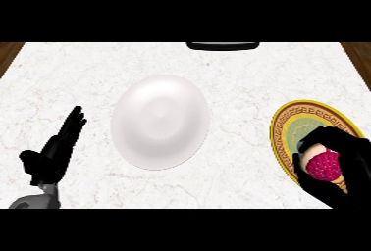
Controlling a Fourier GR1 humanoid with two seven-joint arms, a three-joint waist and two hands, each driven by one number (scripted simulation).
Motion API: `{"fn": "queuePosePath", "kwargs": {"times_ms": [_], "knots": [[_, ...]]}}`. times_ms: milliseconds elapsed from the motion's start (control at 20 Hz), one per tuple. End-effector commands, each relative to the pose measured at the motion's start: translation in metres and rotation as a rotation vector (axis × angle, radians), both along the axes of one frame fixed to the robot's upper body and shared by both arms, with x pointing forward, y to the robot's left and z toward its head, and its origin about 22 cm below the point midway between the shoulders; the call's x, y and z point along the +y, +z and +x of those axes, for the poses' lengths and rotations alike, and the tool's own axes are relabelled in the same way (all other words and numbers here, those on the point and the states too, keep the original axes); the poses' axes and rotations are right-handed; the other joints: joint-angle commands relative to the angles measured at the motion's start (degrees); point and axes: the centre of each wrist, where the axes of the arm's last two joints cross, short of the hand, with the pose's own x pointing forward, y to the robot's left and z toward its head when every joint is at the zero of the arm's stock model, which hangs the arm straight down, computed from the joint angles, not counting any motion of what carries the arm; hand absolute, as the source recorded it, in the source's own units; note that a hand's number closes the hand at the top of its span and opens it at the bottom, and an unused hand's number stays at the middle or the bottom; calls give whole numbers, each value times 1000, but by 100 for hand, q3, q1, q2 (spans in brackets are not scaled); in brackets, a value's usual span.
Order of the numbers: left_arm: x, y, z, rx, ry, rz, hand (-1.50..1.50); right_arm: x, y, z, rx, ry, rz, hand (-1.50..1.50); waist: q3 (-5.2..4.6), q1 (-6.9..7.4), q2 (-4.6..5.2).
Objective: Pick the cupcake from the plate and place it in the plate
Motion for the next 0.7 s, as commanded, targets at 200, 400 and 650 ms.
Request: {"fn": "queuePosePath", "kwargs": {"times_ms": [200,400,650], "knots": [[-15,-12,5,-21,-15,12,0,36,62,-11,-113,51,57,150,3,58,23],[-5,9,9,14,-38,-11,0,63,71,12,-105,59,51,150,4,107,26],[-6,-11,15,-15,-27,-19,0,116,68,42,-75,134,64,150,0,114,42]]}}
